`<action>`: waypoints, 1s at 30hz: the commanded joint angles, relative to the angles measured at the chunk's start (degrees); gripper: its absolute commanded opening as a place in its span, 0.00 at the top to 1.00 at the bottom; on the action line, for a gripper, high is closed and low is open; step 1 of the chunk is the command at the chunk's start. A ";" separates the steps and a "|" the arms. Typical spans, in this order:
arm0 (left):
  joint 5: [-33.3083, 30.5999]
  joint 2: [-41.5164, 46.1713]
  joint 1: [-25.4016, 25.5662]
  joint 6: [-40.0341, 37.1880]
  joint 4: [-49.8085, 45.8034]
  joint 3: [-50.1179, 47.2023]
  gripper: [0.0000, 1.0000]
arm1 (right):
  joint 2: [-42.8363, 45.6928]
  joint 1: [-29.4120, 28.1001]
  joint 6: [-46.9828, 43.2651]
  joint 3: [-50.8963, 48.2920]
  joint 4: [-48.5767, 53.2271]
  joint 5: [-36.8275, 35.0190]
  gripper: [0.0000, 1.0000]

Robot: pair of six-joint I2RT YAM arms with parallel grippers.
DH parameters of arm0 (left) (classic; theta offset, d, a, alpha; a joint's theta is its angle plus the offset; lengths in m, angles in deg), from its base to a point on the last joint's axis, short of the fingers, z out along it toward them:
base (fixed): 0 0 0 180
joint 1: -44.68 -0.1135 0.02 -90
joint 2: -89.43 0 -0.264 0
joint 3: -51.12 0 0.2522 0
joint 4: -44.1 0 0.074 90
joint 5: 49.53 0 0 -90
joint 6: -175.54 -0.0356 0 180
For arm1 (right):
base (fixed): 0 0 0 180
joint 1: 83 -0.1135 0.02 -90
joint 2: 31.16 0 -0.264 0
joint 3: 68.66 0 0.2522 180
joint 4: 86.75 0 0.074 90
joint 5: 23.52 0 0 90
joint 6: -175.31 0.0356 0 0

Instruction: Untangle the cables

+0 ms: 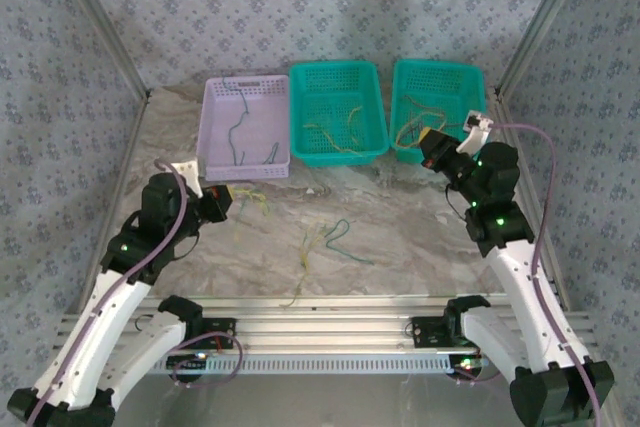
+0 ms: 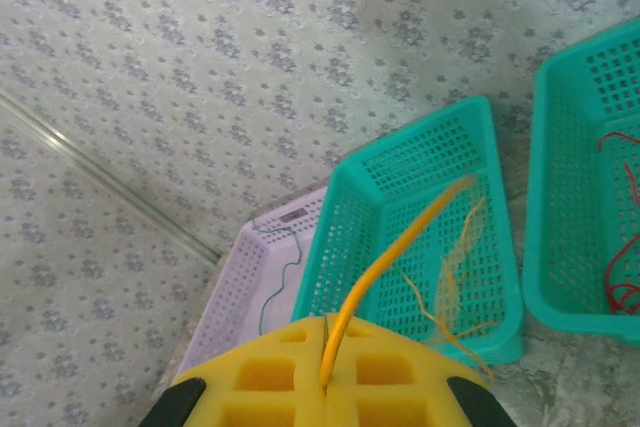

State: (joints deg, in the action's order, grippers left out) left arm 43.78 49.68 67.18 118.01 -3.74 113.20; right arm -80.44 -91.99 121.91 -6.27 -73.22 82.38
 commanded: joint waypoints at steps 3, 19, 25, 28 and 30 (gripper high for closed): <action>1.48 -2.20 0.62 3.14 4.87 -1.52 1.00 | -2.39 -2.71 -0.12 6.98 -0.65 7.11 1.00; -10.25 -12.15 14.51 2.26 11.63 -1.32 1.00 | -33.61 -9.00 -12.18 45.13 11.74 15.16 1.00; -10.52 -14.82 17.00 2.41 14.21 -0.64 1.00 | -50.92 -7.73 -9.70 57.62 15.99 17.46 1.00; -10.98 -16.58 18.98 2.42 15.22 -0.34 1.00 | -58.79 -8.36 -8.51 62.24 17.80 18.07 1.00; -11.46 -17.64 20.17 2.42 15.67 -0.21 1.00 | -63.17 -8.74 -8.79 65.18 21.40 17.33 1.00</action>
State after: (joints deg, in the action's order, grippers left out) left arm 33.75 32.85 85.95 120.55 9.44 111.10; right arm -139.73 -100.25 112.14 54.99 -57.98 98.06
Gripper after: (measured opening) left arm 0.042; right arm 0.051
